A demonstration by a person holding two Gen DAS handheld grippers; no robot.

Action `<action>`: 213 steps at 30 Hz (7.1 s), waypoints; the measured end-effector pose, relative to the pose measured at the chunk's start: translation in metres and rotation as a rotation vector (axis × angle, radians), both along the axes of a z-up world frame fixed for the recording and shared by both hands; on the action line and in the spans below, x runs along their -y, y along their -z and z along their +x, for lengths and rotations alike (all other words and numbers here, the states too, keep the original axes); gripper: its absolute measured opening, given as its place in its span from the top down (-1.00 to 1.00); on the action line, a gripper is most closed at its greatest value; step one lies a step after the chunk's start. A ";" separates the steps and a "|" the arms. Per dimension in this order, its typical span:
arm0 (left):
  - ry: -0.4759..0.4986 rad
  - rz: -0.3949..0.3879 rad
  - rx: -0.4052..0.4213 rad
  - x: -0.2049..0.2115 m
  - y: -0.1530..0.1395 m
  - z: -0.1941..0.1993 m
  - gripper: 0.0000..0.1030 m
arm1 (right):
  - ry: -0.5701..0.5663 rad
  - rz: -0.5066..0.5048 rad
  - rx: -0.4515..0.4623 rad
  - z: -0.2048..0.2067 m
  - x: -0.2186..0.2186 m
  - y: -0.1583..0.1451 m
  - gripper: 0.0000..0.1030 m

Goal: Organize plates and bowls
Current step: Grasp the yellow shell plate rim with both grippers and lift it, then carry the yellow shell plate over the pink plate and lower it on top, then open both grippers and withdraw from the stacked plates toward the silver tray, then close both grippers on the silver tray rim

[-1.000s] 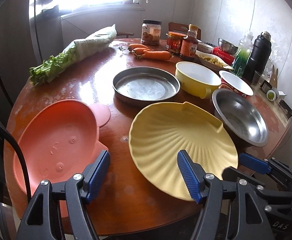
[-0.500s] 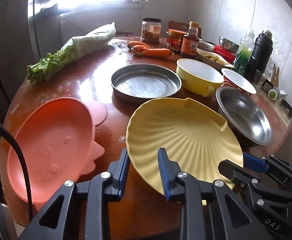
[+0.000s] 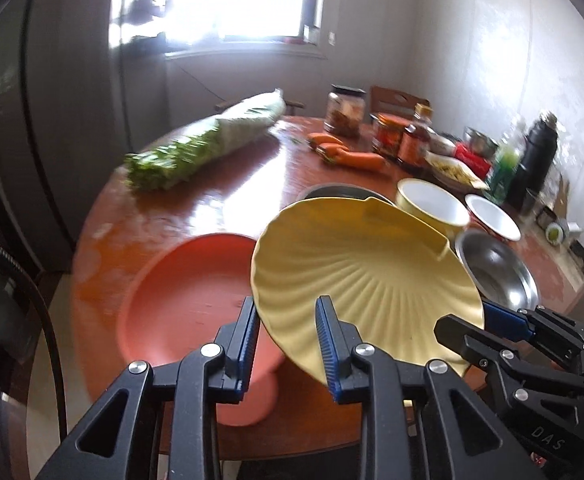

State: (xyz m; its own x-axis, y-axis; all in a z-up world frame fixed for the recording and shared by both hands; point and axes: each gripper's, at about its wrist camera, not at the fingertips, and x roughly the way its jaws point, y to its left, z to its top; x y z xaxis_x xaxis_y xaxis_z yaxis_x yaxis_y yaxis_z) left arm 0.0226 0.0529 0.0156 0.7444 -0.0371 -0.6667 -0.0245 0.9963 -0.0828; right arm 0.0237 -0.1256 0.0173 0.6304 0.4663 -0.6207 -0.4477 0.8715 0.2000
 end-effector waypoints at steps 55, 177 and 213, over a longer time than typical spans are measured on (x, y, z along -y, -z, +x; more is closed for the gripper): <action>-0.136 0.001 -0.072 -0.069 0.030 -0.005 0.41 | -0.244 -0.264 0.035 0.089 -0.139 0.034 0.21; 0.158 -0.069 -0.145 0.049 0.029 0.000 -0.32 | -0.227 -0.266 -0.010 -0.009 -0.008 0.043 0.27; 0.143 -0.050 -0.159 0.065 0.054 0.030 -0.03 | 0.098 -0.111 -0.074 0.029 0.036 0.051 0.37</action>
